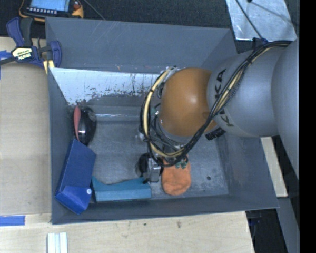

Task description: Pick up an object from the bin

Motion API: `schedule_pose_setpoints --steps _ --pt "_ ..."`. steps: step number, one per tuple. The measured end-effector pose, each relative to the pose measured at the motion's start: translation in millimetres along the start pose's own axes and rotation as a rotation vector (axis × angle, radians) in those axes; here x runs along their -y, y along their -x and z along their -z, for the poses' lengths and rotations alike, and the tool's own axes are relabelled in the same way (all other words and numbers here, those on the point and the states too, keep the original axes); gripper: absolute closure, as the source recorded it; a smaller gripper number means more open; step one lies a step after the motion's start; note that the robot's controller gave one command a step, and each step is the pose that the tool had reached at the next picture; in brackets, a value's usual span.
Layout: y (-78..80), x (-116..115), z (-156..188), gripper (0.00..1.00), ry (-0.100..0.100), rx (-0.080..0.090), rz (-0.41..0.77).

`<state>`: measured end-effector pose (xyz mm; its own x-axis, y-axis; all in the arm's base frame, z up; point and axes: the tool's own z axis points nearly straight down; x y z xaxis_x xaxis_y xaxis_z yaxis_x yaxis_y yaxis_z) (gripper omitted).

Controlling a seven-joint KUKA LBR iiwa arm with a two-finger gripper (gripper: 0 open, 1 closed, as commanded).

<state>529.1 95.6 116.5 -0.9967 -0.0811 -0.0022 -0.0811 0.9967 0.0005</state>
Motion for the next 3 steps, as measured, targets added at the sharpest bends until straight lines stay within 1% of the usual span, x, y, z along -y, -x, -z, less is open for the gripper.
schedule_pose_setpoints --steps 1,2,3 --pt "51.9 8.2 -39.7 1.00 0.001 -0.001 -0.032" --pt "51.9 8.2 -39.7 1.00 0.001 -0.001 -0.032" --pt "49.6 47.3 -9.6 1.00 0.003 -0.004 -0.021"
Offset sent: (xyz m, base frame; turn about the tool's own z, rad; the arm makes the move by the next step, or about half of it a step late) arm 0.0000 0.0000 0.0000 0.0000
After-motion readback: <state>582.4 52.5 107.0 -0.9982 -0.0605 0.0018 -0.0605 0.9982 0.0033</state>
